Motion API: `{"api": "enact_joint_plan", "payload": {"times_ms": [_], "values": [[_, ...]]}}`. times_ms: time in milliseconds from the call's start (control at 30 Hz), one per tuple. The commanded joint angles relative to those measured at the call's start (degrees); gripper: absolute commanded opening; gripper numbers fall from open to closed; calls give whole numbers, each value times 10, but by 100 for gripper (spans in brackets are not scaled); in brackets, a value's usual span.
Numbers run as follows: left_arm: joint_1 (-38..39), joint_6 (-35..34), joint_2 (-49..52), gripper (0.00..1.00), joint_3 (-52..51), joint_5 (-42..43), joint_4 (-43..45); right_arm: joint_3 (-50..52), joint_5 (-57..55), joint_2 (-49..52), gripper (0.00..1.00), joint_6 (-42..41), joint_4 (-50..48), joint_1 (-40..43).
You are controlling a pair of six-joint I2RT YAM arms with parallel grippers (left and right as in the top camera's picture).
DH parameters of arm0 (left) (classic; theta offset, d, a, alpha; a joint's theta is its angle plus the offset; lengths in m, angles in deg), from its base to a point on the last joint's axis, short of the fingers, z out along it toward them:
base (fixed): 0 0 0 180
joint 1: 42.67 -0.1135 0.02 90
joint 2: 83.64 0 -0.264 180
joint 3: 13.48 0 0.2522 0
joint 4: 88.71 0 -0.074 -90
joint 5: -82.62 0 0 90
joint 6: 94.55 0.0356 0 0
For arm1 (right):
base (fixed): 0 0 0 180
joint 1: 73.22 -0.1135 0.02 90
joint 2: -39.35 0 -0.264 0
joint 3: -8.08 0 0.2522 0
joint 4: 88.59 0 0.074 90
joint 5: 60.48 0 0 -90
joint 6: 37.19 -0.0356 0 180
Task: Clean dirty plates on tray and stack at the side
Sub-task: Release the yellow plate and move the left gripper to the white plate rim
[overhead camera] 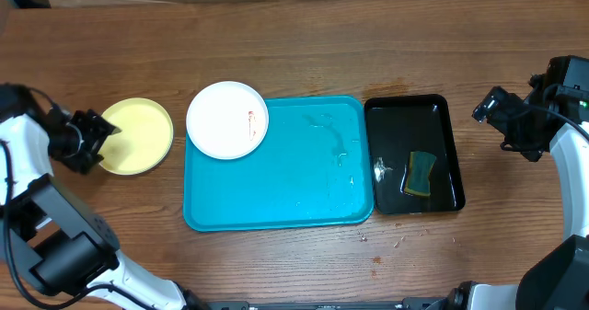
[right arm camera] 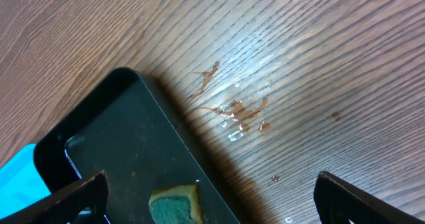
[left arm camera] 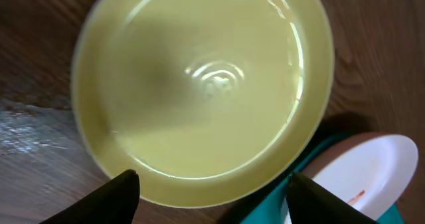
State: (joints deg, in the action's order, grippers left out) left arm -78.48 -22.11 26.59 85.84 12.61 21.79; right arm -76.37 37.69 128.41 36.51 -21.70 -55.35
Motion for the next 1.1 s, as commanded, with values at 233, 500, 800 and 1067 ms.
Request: {"api": "enact_joint_plan", "payload": {"times_ms": [233, 500, 800, 1067], "values": [[163, 17, -100, 73, 9, -127, -47, -6, 1, -3, 100, 2, -3, 1], [259, 28, -72, 67, -34, -146, 11, -6, 1, -3, 100, 2, -3, 1], [291, 44, -7, 61, -36, -171, 73, -6, 1, -3, 100, 2, -3, 1], [292, 74, 47, 59, -36, -138, 94, -6, 1, -3, 100, 2, -3, 1]]}}
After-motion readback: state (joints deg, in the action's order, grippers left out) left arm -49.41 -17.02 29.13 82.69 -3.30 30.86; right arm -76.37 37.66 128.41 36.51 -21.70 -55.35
